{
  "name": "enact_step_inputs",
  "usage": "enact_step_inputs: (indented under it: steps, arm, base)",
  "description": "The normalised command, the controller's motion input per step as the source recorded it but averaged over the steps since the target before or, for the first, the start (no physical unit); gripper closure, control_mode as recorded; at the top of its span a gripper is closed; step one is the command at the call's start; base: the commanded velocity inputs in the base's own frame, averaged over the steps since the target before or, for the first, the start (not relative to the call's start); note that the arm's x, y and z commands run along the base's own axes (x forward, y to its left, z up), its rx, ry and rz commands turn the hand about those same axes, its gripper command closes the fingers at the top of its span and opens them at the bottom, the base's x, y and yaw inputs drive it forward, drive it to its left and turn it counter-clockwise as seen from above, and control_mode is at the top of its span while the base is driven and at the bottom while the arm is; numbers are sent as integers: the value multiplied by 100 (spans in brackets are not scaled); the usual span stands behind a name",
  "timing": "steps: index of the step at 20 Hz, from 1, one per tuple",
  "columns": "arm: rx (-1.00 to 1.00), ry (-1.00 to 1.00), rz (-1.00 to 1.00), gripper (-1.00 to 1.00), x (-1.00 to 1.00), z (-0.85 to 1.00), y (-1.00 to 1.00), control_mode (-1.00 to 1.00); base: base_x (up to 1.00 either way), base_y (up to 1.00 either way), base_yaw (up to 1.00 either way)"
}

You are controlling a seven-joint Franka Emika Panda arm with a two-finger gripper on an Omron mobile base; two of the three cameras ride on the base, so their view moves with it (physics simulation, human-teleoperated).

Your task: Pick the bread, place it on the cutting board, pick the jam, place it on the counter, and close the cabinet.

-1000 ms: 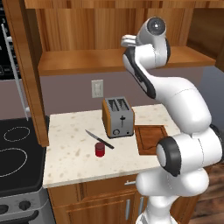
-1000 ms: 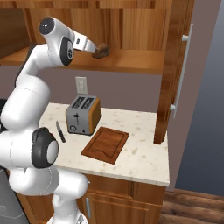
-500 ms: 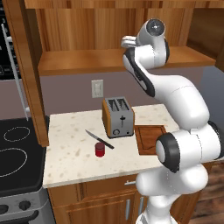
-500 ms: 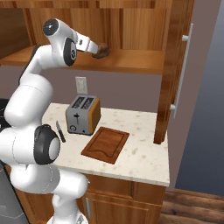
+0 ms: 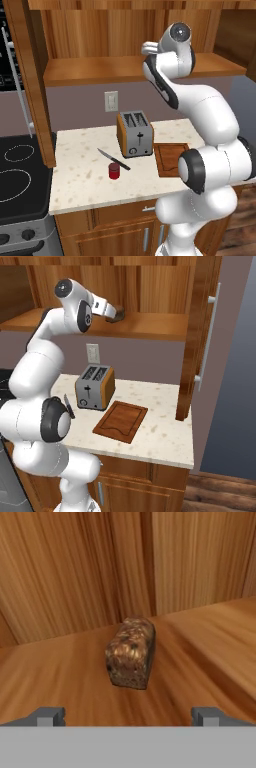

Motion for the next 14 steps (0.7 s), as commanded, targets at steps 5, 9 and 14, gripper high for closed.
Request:
enact_step_inputs:
  steps: [5, 9, 14]
  arm:
    - [0, 0, 0, -100, 10, -7, -5, -100]
    - [0, 0, 0, -100, 9, -11, -3, -100]
    - [0, 0, 0, -100, 11, -10, -2, -100]
  base:
    - [0, 0, 0]
    - [0, 0, 0]
    - [0, 0, 0]
